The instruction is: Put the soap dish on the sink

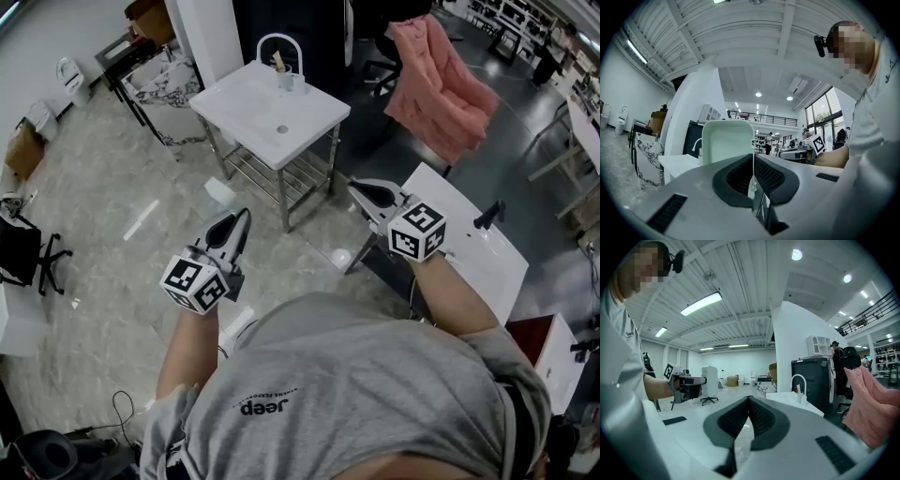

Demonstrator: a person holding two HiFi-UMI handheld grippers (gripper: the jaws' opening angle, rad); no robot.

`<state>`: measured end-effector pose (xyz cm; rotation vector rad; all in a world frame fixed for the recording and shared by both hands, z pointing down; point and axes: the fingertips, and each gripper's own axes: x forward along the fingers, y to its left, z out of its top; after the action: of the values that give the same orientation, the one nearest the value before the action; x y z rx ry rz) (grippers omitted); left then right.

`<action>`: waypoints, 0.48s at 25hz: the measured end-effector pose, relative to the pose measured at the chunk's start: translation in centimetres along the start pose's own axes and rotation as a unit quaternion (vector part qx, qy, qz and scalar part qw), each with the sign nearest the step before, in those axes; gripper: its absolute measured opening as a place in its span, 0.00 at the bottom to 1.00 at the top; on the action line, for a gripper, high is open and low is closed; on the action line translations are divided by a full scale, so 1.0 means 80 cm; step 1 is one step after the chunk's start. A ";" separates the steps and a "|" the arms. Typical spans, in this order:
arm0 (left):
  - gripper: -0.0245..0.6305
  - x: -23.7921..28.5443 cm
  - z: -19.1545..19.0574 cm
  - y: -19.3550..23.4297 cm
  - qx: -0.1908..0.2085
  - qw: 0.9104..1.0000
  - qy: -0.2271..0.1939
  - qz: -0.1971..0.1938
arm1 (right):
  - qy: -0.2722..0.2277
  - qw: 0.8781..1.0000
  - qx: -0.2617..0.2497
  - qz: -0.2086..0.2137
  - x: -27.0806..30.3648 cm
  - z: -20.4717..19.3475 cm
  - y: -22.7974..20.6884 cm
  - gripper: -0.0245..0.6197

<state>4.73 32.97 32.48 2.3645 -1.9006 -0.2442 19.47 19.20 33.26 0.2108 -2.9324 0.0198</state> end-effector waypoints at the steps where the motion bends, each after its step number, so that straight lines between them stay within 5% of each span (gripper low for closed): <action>1: 0.06 0.006 -0.001 -0.003 -0.002 1.000 -0.002 0.000 | 0.001 1.000 -0.002 -0.001 -0.005 -0.002 -0.007 0.13; 12: 0.06 0.051 -0.008 0.048 -0.004 1.000 -0.007 -0.017 | 0.008 1.000 -0.001 -0.018 0.032 -0.013 -0.054 0.13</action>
<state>1.99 28.17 33.51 2.3982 -1.8621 -0.2719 17.82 14.64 34.76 0.2610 -2.9127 0.0144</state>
